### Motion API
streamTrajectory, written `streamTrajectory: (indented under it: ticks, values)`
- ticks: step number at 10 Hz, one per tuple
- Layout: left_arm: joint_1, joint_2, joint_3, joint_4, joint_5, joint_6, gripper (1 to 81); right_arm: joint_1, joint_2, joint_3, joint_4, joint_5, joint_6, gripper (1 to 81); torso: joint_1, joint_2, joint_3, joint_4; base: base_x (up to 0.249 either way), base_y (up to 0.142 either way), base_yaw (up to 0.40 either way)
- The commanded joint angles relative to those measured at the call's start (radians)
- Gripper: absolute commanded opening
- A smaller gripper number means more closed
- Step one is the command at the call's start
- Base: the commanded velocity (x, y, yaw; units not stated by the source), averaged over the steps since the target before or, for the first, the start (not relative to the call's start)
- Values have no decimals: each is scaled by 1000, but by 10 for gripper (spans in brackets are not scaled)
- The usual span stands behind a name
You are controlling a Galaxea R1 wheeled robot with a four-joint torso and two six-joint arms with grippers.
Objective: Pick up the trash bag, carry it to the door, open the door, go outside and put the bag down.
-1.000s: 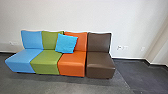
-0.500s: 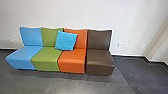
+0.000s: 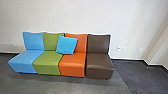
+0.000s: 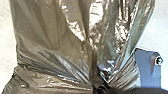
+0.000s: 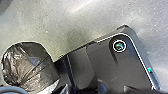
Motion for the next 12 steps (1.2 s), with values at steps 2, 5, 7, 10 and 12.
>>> streamTrajectory:
  ticks: [2, 5, 7, 10, 12]
  values:
    - [-9, 22, -10, 50, 83, 8, 10, 14, 34, -54, -21, -61, -3, 811, -87, 133, 87, 0, 0, 0, 0]
    - [69, 59, -10, 114, 19, 10, 10, -36, 106, -152, -35, -32, -1, 811, -157, 241, 149, 0, 0, 0, 0]
    - [118, 75, -10, 146, -15, 11, 10, -78, 152, -192, -58, -6, -1, 811, -204, 312, 191, 0, 0, 0, 0]
    - [152, 94, -10, 172, -20, 11, 10, -131, 231, -270, -82, 34, -1, 811, -272, 416, 161, 0, 0, 0, 0]
    - [155, 97, -10, 176, -49, 8, 10, -156, 298, -359, -85, 37, -1, 811, -321, 490, 164, 0, 0, 0, 0]
